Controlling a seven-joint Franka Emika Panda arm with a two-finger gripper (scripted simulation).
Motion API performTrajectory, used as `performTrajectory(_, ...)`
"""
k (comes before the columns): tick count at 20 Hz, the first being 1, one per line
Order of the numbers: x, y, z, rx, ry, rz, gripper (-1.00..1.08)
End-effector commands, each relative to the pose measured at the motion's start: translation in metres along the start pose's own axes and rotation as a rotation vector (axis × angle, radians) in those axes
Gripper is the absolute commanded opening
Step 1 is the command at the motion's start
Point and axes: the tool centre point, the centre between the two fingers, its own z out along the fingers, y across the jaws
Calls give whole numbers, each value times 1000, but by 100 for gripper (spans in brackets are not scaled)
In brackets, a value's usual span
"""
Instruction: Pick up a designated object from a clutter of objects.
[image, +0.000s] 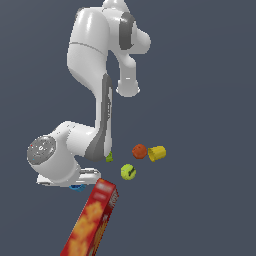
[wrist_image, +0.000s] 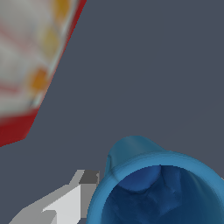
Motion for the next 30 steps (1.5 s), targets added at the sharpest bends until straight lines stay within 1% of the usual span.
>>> performTrajectory(1,-3,-4,-7,-1,2,0,-100)
performTrajectory(6,-13,-17,-27,-1,2,0,-100)
performTrajectory(11,-28,-36,-57,-1,2,0,-100)
performTrajectory(21,-66,-83,-131,0,2,-1,-100)
performTrajectory(30,-102,-130,-206,-1,3,-1,-100)
